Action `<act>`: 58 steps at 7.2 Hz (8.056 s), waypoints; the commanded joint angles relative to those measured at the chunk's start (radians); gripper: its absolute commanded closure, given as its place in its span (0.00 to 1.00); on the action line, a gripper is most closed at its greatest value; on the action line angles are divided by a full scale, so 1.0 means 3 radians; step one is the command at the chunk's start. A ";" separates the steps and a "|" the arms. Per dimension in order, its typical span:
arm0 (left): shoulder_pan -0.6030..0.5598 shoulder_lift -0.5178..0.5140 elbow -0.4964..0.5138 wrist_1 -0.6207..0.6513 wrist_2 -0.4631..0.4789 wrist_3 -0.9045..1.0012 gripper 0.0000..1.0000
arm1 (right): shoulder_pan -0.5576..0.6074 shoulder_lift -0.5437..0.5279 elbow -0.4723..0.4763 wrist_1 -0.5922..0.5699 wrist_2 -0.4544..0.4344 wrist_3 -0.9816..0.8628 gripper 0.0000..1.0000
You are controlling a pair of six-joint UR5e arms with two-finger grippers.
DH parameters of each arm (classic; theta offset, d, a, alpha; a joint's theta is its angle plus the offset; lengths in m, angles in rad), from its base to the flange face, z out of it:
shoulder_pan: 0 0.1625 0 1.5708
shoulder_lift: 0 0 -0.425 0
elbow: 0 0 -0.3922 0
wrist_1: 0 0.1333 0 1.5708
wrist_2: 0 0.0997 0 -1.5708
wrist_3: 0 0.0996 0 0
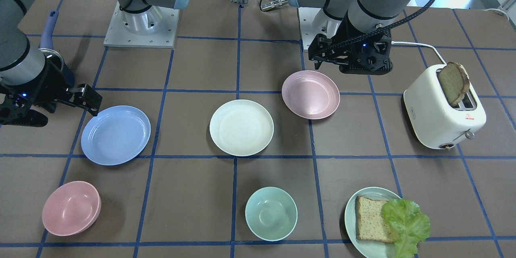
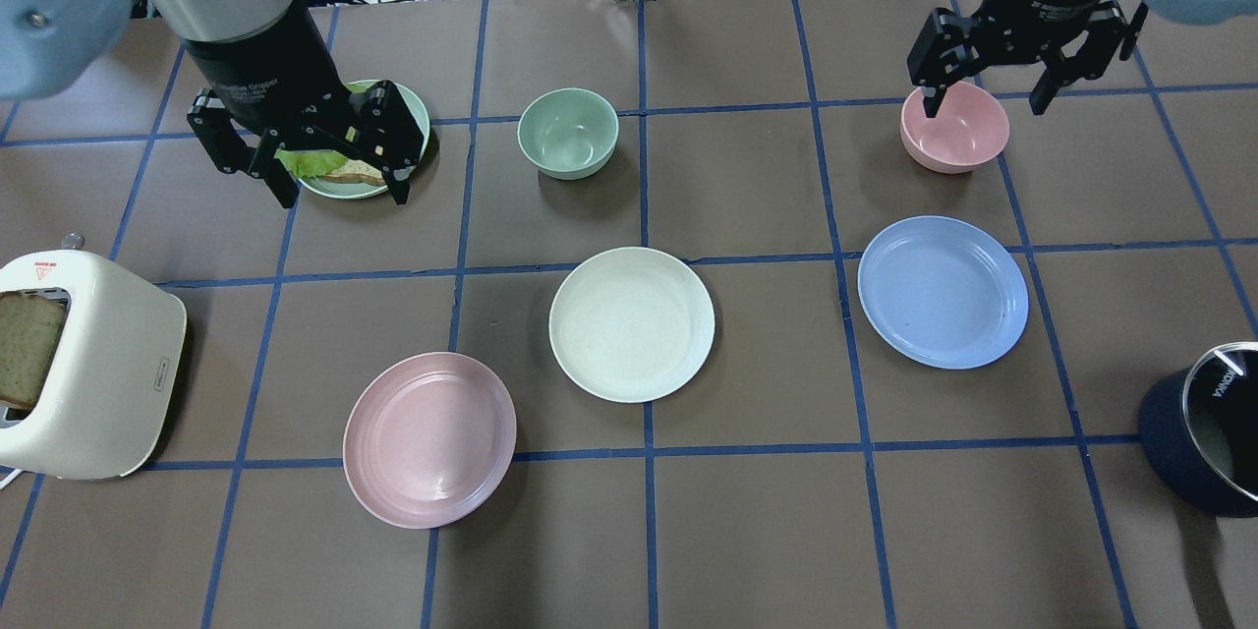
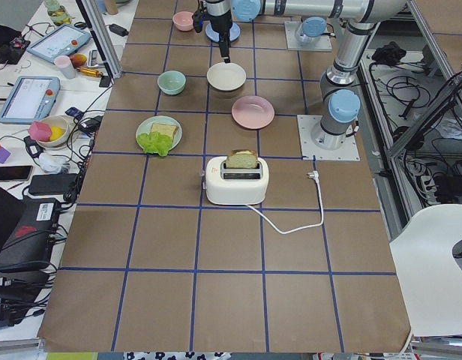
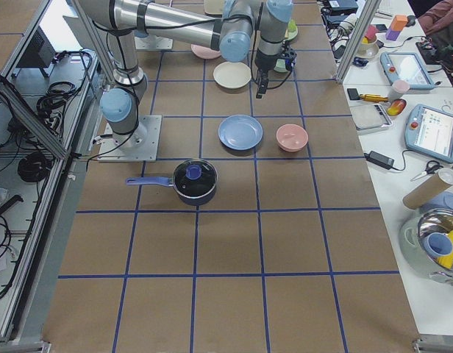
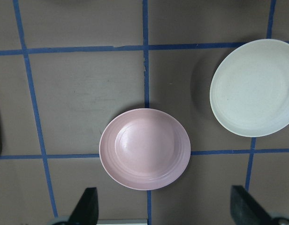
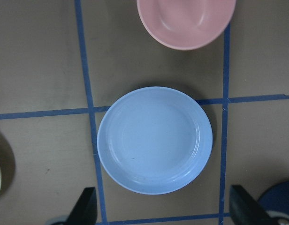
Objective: Stack three plates with pink and blue
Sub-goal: 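Move the left gripper to the pink plate while the right reaches the blue plate, then grip the pink plate rim with the left gripper while the right grips the blue rim, then carry the pink plate onto the cream plate with the left gripper, then release the pink plate and raise the left arm while the right carries the blue plate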
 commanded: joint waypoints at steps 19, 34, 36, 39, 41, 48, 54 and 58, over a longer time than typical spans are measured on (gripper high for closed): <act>-0.0557 -0.0150 -0.2582 0.3216 -0.0064 -0.0655 0.40 | -0.0782 0.0332 0.1722 -0.2067 0.0183 -0.0539 0.63; -0.1337 -0.0517 -0.0808 0.2163 -0.0028 -0.1497 1.00 | -0.0690 -0.0476 0.1676 -0.1136 0.0684 -0.0513 1.00; -0.1512 -0.0722 -0.0690 0.2168 -0.0013 -0.1575 1.00 | -0.0608 -0.0466 0.1589 -0.1045 0.0674 -0.0544 1.00; -0.1665 -0.1054 -0.0471 0.2444 -0.0003 -0.1662 1.00 | -0.0608 -0.0440 0.1548 -0.1024 0.0638 -0.0544 1.00; -0.1712 -0.1208 -0.0388 0.2449 -0.0007 -0.1718 1.00 | -0.0608 -0.0435 0.1548 -0.1024 0.0633 -0.0544 1.00; -0.1616 -0.1117 -0.0087 0.2190 0.0100 -0.1637 0.00 | -0.0603 -0.0475 0.1543 -0.0907 0.0648 -0.0513 1.00; -0.0604 -0.0198 -0.0020 0.0742 0.0018 -0.0532 0.00 | 0.0421 -0.0737 0.1818 -0.1026 0.1067 0.1047 1.00; -0.0307 0.0044 -0.0030 0.0731 0.0069 -0.0507 0.00 | 0.1258 -0.0186 0.1778 -0.2110 0.1453 0.1655 1.00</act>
